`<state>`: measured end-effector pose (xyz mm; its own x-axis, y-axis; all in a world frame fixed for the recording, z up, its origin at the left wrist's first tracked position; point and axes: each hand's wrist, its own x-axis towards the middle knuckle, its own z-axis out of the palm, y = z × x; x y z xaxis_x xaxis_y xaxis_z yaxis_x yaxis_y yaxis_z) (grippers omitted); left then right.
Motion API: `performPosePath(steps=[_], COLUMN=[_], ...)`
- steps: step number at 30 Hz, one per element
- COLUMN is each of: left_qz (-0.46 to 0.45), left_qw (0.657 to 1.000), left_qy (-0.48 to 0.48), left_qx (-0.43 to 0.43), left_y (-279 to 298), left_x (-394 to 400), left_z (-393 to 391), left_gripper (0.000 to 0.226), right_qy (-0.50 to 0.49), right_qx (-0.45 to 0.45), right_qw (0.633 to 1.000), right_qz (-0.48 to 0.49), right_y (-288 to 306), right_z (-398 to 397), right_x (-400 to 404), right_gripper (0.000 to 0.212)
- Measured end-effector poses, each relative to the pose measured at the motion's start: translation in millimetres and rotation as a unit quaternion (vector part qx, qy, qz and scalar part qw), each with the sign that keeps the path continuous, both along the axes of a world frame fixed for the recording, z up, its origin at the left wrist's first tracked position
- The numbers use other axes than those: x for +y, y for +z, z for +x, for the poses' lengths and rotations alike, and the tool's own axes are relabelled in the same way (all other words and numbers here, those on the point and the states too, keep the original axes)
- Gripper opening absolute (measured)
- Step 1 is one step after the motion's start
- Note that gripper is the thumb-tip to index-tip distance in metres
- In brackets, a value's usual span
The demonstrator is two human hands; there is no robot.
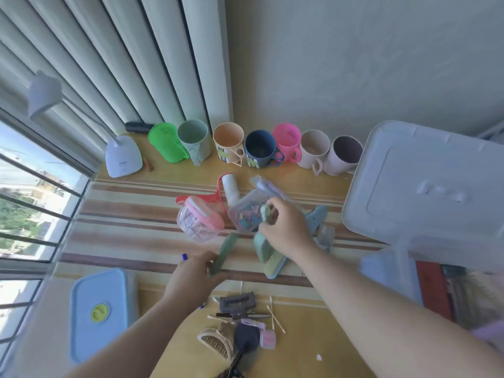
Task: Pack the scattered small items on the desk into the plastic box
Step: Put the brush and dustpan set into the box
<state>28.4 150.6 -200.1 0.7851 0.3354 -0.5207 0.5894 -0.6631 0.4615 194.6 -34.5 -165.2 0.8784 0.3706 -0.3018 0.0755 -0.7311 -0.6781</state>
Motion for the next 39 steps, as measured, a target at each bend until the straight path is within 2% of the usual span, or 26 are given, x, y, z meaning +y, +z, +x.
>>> performPosePath(steps=[2,5,7,10,13,15,18,20,22,24,26,27,31,35,39], left_qz=[-0.021,-0.031,-0.034,-0.005,0.029,0.063,0.109,0.107,0.097,0.088,0.072,0.049,-0.089,-0.107,-0.127], left_qw=[0.999,0.998,0.999,0.999,0.999,0.996,0.989,0.989,0.990,0.992,0.995,0.996,0.986,0.980,0.973], left_qy=[-0.030,-0.057,-0.040,0.006,-0.002,-0.028,-0.041,-0.024,-0.005,0.006,0.017,0.036,0.140,0.162,0.190], left_qx=[0.002,-0.001,-0.014,-0.036,0.013,0.057,0.090,0.099,0.105,0.095,0.074,0.063,0.002,-0.034,-0.030], left_y=[-2.5,-6.9,-9.2,-14.0,-20.1,-21.7,-24.8,-28.4,-30.2,-29.4,-26.2,-22.6,-2.0,27.6,58.5], left_x=[-5.6,-18.1,-25.7,-30.6,-31.8,-37.7,-53.9,-60.8,-62.2,-61.9,-60.7,-60.4,-58.7,-52.2,-59.5], left_z=[-10.2,-21.1,-23.3,-18.3,-8.2,-1.1,5.7,10.8,14.5,12.1,5.4,1.3,-14.4,-29.5,-35.8], left_gripper=[0.041,0.031,0.026,0.040,0.080,0.109,0.125,0.116,0.099,0.078,0.056,0.047,0.025,0.019,0.018], right_qy=[-0.042,-0.120,-0.205,-0.252,-0.215,-0.136,-0.042,-0.038,-0.121,-0.253,-0.310,-0.314,-0.302,-0.270,-0.225], right_qx=[0.029,0.103,0.178,0.236,0.222,0.169,0.115,0.133,0.203,0.317,0.385,0.393,0.369,0.376,0.398], right_qw=[0.998,0.986,0.959,0.935,0.950,0.976,0.985,0.981,0.970,0.912,0.859,0.853,0.868,0.866,0.832], right_qz=[0.029,0.049,0.083,0.087,0.043,-0.030,-0.122,-0.134,-0.059,0.064,0.132,0.138,0.141,0.189,0.314], right_y=[9.4,13.6,9.9,0.0,-3.0,-2.0,-5.2,-11.5,-13.9,-16.2,-15.4,-15.4,-6.3,39.1,101.9], right_z=[-17.8,-51.9,-74.2,-97.3,-102.2,-95.1,-82.1,-75.9,-72.7,-70.5,-68.6,-67.8,-70.6,-98.6,-133.0], right_x=[-36.5,-86.4,-106.2,-118.7,-114.0,-103.9,-83.5,-73.7,-66.8,-59.2,-52.6,-50.7,-58.1,-99.8,-165.7], right_gripper=[0.018,0.011,0.014,0.018,0.024,0.035,0.048,0.047,0.043,0.036,0.027,0.025,0.024,0.022,0.024])
